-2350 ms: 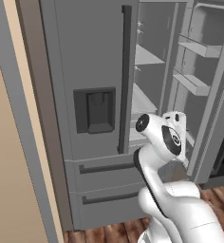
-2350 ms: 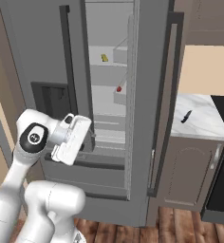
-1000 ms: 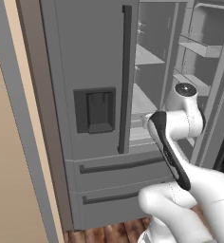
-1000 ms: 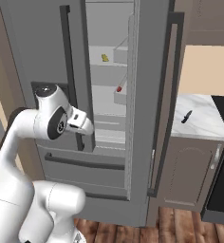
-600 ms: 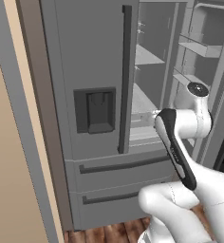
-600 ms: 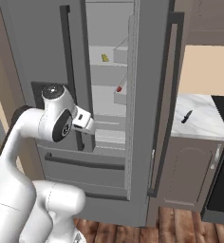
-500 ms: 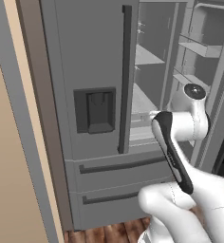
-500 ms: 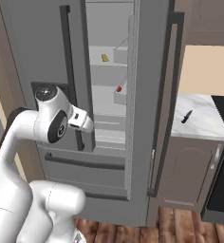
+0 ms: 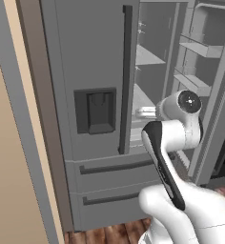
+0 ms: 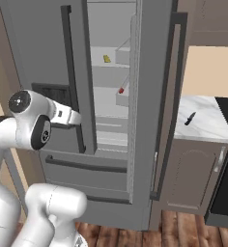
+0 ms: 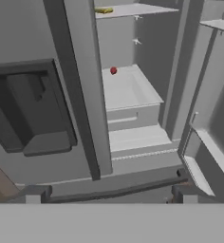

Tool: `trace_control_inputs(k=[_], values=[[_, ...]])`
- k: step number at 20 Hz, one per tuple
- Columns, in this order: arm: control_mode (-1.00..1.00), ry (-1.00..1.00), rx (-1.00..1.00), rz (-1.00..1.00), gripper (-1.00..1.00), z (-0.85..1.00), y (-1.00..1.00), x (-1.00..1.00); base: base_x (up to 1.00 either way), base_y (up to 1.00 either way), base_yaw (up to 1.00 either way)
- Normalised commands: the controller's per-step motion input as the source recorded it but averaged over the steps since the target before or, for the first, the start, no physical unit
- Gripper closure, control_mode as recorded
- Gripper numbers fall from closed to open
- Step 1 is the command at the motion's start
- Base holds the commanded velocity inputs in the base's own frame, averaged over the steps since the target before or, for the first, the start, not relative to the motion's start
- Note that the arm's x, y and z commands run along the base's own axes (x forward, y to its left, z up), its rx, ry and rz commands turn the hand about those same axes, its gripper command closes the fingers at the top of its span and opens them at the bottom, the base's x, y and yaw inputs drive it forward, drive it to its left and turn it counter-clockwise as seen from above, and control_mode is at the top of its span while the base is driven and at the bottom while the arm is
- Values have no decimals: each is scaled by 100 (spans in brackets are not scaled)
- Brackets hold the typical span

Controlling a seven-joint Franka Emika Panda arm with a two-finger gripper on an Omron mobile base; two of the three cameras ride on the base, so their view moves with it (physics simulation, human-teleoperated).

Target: Retrieve the butter from the fridge and place it on a plate on the dining table. Then retrieve the butter knife by the fridge and place it near the plate.

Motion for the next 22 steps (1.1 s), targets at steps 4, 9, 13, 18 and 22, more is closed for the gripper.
trace_control_inputs(k=[4,9,13,18,22], values=[[-100,0,0,1,-100,46,36,0,0,0,0],[-100,0,0,1,-100,40,22,0,0,0,0],[-100,0,-3,0,-100,20,19,0,0,0,0],[-100,0,0,0,-100,2,1,11,0,0,0],[-100,-4,0,0,-100,0,0,20,0,0,0]])
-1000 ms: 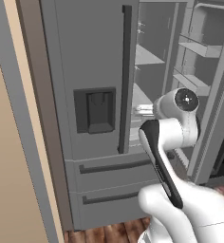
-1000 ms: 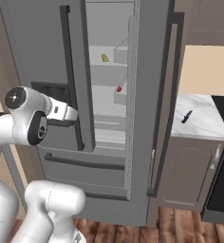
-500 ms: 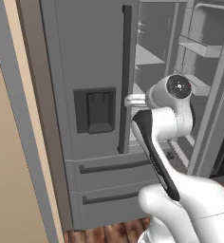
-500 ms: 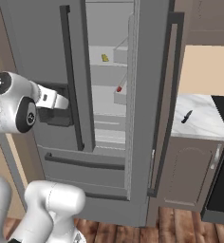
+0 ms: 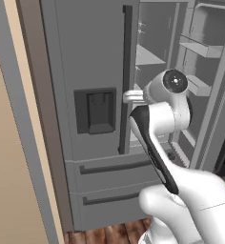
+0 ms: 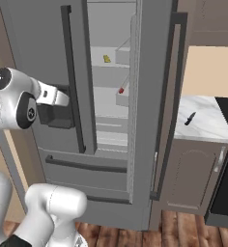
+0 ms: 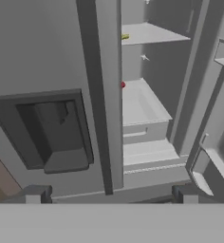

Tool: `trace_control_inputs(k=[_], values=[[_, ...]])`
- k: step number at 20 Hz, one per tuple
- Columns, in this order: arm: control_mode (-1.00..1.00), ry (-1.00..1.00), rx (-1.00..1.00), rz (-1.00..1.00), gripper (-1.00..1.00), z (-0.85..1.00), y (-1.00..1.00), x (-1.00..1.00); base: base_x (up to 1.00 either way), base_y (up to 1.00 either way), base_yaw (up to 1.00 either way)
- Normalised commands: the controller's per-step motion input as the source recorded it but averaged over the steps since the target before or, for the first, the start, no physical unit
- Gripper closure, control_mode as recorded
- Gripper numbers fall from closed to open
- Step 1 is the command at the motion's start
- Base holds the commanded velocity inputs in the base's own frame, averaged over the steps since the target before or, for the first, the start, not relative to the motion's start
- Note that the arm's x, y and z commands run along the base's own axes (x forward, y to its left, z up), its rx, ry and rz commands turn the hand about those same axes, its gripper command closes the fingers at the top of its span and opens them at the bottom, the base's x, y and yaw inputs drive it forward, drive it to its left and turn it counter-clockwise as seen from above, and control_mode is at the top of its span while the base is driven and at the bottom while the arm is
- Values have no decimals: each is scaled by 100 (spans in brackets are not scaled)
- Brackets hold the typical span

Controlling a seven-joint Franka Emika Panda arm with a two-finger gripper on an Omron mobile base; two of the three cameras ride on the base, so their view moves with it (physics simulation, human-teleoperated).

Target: Retrieve the butter from the fridge and place it on a plate on the dining table. Then retrieve the butter knife by the fridge and place it near the plate.

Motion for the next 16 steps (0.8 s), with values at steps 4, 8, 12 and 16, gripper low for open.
trace_control_inputs(k=[4,8,12,16], values=[[-100,-1,-2,1,-100,0,0,63,0,0,0],[-100,0,-1,3,-100,8,8,41,0,0,0],[-100,0,-5,0,-100,0,3,32,0,0,0],[-100,0,-4,0,-100,0,0,46,0,0,0]])
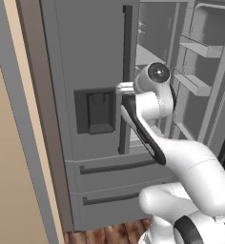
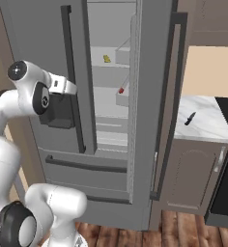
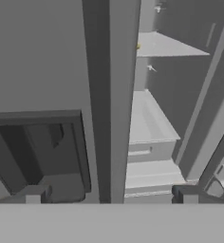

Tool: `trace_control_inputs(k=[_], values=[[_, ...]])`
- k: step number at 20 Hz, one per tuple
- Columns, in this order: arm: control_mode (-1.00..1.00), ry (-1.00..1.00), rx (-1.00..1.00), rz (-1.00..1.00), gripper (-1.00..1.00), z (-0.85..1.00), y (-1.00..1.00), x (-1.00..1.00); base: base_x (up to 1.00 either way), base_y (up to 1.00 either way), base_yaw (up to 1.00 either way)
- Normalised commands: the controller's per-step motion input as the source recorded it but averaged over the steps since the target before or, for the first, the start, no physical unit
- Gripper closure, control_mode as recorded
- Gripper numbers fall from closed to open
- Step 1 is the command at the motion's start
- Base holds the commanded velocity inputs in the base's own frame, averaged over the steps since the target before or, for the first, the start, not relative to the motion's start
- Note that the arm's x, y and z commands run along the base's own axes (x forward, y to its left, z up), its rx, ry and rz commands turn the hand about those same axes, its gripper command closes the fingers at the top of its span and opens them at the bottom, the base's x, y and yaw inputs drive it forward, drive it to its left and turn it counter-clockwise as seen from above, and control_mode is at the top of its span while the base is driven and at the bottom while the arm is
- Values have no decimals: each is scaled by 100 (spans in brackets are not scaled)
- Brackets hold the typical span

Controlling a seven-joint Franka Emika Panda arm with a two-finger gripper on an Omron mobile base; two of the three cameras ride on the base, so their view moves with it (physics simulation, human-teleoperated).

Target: Retrieve the butter from the fridge and place it on a plate on the dining table. Then retrieve the butter knife by the fridge and place it near the plate.

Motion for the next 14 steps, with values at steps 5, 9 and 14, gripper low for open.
trace_control_inputs(k=[5,9,14], values=[[-100,0,-4,0,-100,0,0,50,0,0,0],[-100,0,0,0,-100,0,0,42,0,0,0],[-100,0,0,0,-100,0,2,42,0,0,0]])
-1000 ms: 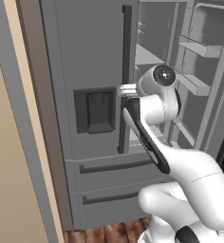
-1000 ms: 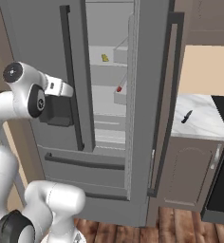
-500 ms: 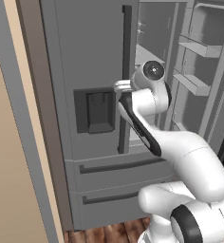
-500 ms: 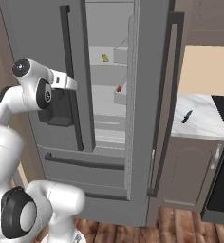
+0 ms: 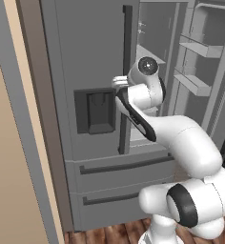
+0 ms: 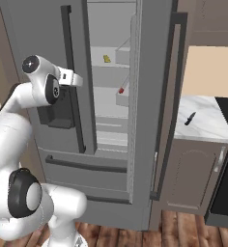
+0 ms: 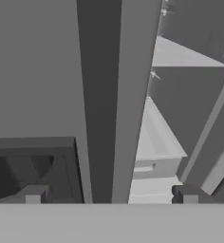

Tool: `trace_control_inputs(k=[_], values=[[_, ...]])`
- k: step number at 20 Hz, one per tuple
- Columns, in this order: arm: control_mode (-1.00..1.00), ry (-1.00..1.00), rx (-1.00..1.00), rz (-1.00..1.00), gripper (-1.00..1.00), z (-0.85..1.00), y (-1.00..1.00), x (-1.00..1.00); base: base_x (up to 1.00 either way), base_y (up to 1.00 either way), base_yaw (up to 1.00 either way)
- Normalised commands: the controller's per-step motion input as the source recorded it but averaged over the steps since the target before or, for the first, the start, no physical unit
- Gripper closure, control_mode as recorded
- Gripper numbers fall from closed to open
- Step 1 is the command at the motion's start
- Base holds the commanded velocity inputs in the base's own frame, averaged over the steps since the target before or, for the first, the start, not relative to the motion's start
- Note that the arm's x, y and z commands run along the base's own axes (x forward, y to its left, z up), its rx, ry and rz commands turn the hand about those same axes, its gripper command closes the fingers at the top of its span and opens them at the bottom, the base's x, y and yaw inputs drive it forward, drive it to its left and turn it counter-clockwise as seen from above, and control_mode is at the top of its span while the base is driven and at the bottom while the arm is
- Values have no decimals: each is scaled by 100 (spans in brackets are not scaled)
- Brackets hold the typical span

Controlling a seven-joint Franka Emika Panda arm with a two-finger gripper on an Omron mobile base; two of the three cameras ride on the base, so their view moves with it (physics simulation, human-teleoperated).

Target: Retrieve the butter from the fridge and place it on a plate on the dining table. Then retrieve the butter knife by the fridge and place it near the plate.

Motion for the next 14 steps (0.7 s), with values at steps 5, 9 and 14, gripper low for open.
trace_control_inputs(k=[5,9,14], values=[[-100,0,-2,0,-100,0,17,43,0,0,0],[-100,0,-2,0,-100,0,11,42,0,0,0],[-100,0,-2,0,-100,0,0,39,0,0,0]])
